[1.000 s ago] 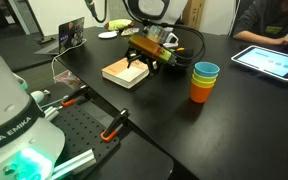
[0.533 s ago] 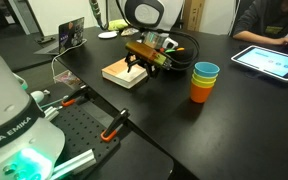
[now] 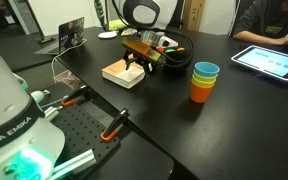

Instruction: Open the orange book then flip the pages once.

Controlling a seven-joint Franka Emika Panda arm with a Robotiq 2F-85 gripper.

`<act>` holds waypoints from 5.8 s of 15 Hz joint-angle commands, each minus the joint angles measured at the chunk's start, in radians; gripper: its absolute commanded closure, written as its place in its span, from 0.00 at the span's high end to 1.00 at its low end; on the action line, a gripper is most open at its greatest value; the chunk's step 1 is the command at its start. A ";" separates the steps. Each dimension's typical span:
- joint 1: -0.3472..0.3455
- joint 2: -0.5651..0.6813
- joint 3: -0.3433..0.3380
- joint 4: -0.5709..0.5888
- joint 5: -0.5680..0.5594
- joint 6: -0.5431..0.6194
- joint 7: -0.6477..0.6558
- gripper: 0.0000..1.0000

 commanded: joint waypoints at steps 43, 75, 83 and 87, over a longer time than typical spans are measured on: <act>0.147 -0.207 0.090 0.135 0.027 -0.284 0.061 1.00; 0.050 -0.145 -0.075 -0.041 0.260 -0.320 -0.067 1.00; 0.045 -0.110 -0.071 -0.090 0.183 -0.236 -0.057 1.00; 0.043 -0.097 -0.067 -0.103 0.123 -0.207 -0.057 1.00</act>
